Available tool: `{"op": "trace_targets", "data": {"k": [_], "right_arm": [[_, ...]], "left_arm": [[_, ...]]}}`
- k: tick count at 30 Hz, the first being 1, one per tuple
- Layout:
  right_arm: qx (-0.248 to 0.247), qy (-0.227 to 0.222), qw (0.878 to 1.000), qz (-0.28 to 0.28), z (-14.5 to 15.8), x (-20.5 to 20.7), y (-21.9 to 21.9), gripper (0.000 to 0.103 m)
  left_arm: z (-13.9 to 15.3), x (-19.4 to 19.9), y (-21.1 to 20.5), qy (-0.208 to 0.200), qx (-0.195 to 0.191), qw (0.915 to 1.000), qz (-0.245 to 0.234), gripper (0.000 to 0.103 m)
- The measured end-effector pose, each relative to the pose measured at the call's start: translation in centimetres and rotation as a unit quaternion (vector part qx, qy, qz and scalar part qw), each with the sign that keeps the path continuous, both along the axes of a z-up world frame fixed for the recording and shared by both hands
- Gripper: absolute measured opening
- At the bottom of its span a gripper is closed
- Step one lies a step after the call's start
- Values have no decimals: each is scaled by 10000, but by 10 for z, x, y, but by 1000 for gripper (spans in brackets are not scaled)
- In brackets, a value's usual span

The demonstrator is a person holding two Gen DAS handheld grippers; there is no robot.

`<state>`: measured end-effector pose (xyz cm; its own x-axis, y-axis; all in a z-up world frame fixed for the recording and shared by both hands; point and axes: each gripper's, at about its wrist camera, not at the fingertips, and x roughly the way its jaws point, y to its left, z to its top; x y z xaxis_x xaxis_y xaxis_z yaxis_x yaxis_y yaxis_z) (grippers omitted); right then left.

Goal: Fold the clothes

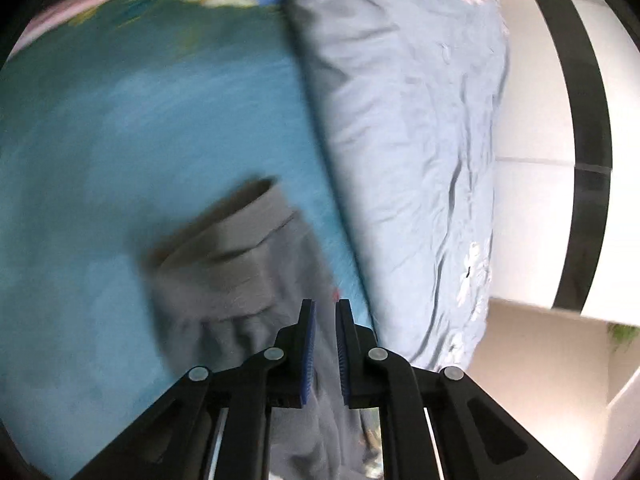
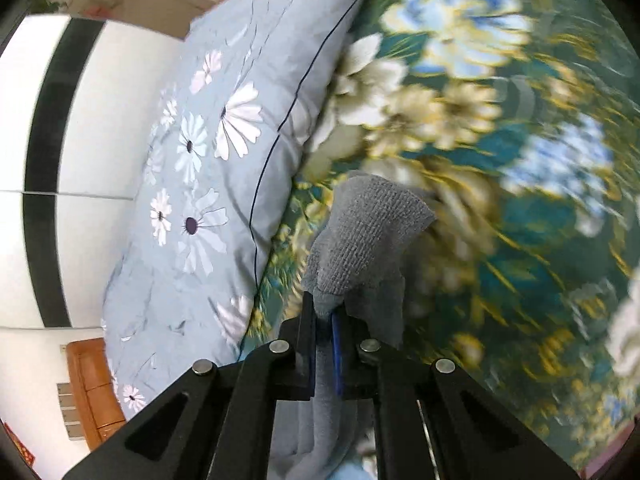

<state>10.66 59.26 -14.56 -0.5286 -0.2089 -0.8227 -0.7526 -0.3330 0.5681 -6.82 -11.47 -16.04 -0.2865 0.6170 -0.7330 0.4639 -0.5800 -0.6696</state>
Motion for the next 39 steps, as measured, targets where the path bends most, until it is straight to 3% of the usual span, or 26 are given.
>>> {"op": "trace_targets", "data": {"k": [5,9,12,14,19,25,30,36,39], "right_arm": [[112,-603,9978,235,-36,-53,4,6],[92,-769,9965,323,-51,-64,2,6],[38,-813,9962,297,-59,-62,0,6],[54,-854,9959,292,-59,-59,1,7],[94,-968,9949,276,-58,-51,5,7],[153,-1101,9933,322,-50,-48,5,8],[206,-1170,9922,373,-44,-49,4,8],[203,-1257,9911,386,-46,-48,0,8],[221,-1319,9901,421,-48,-49,-2,8]], "left_arm": [[-9,-31,39,-120,-326,9981,-516,9],[-12,-28,44,-108,-1155,9866,-1149,15],[-14,-31,42,-24,-1502,9767,-1533,38],[-16,-35,42,82,-1442,9735,-1774,64],[-32,-37,44,167,-1895,9450,-2662,68],[-51,-35,55,144,-1459,9262,-3473,66],[-38,-33,66,449,-1471,8928,-4235,34],[-24,-23,91,582,-1934,8299,-5201,31],[-22,-26,100,710,-2071,8133,-5390,31]]}}
